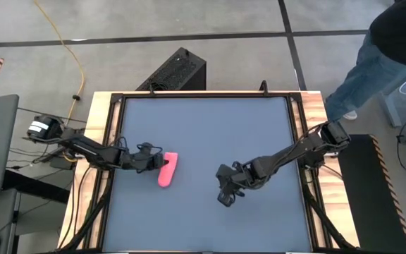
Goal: Roll towel
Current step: Roll the pink towel
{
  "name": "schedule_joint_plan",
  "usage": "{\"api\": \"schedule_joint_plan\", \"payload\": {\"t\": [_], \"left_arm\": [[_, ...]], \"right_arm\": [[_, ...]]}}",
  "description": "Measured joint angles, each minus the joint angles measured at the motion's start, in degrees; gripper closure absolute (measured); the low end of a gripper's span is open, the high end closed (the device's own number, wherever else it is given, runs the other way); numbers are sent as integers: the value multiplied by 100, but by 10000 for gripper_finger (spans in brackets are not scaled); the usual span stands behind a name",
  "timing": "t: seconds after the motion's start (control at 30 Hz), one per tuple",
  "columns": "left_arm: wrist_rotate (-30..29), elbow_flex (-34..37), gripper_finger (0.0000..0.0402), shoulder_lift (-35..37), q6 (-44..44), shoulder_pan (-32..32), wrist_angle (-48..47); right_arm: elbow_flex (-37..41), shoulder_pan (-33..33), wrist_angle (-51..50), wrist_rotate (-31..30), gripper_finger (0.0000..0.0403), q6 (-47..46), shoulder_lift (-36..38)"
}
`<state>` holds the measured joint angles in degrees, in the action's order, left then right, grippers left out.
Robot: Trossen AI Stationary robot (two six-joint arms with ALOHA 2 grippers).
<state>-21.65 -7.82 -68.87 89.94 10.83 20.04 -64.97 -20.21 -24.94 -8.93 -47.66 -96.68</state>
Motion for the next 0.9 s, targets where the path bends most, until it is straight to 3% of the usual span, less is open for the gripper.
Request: {"api": "schedule_joint_plan", "payload": {"t": [0.17,0.33,0.5,0.7,0.8,0.9], "left_arm": [[-744,20,401,569,-109,-26,-174],[-614,-56,392,739,-240,-32,-846],[-771,-60,350,747,-153,-31,-894],[-1468,-60,285,840,-143,-94,-880],[-1258,-65,261,1007,-639,-273,-875],[-663,-65,249,1206,-1406,-484,-789]], "right_arm": [[0,298,169,232,381,162,0],[0,491,215,573,381,246,0],[0,542,403,597,381,311,0],[0,542,425,602,381,315,0],[0,542,426,602,381,315,0],[0,539,428,602,381,313,0]]}}
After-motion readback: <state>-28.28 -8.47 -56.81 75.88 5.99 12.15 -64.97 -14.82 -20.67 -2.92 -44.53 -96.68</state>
